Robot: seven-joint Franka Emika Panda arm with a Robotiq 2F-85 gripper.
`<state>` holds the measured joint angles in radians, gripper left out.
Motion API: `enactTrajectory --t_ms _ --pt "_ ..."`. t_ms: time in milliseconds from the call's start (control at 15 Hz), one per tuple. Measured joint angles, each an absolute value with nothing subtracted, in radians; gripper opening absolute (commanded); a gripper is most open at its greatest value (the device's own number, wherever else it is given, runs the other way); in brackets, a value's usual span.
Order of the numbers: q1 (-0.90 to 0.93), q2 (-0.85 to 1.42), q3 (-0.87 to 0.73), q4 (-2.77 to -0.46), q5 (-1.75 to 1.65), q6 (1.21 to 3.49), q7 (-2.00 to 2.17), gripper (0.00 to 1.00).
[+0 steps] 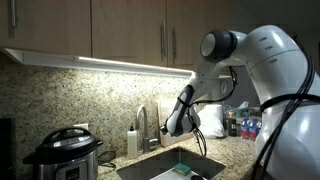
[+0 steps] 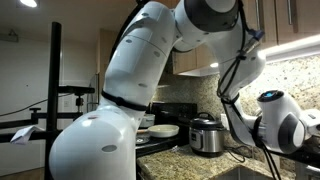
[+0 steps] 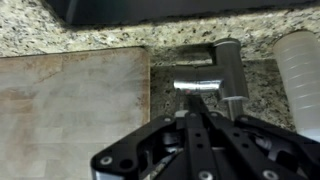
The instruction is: Close the faucet
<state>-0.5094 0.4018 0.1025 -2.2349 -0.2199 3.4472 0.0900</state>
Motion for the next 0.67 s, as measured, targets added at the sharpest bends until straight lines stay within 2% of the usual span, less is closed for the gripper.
enactTrajectory --t_ms 400,667 --pt "-0.66 0.519 0.196 -2.104 -0.281 3.442 0.09 0.0" --pt "-0.825 0.563 0.384 -2.074 -0.41 3.387 0.09 0.0"
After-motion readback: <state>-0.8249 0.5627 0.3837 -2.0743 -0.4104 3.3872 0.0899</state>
